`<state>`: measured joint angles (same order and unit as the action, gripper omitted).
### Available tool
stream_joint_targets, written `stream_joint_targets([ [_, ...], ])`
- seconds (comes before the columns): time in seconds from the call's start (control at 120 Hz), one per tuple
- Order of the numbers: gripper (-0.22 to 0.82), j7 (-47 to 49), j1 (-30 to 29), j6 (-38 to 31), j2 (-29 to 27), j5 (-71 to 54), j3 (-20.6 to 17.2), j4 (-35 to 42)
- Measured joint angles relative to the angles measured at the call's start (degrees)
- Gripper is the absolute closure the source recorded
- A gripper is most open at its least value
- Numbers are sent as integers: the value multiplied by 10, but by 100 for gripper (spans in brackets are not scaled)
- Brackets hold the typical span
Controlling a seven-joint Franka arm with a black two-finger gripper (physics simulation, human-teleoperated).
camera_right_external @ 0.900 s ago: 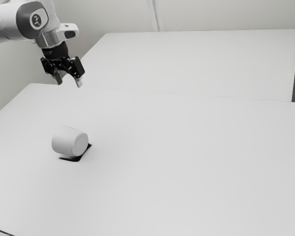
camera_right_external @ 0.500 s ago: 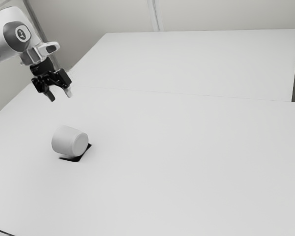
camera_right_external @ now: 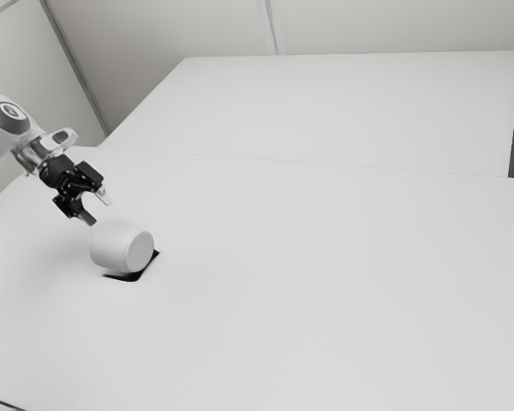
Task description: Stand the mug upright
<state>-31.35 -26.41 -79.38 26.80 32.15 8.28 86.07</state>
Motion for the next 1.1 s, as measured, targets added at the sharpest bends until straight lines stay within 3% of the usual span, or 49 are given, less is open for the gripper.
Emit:
stream_joint_targets([
  [0.358, 3, -75, -40, -12, 49, 29, -14, -16],
  [0.667, 4, -112, -29, -8, 42, 75, -17, 54],
  [0.742, 12, -118, -26, -6, 36, 80, -17, 60],
  [0.983, 54, -128, -21, -2, 26, 84, -16, 64],
  [1.1, 66, -131, -10, -2, 26, 84, -16, 61],
])
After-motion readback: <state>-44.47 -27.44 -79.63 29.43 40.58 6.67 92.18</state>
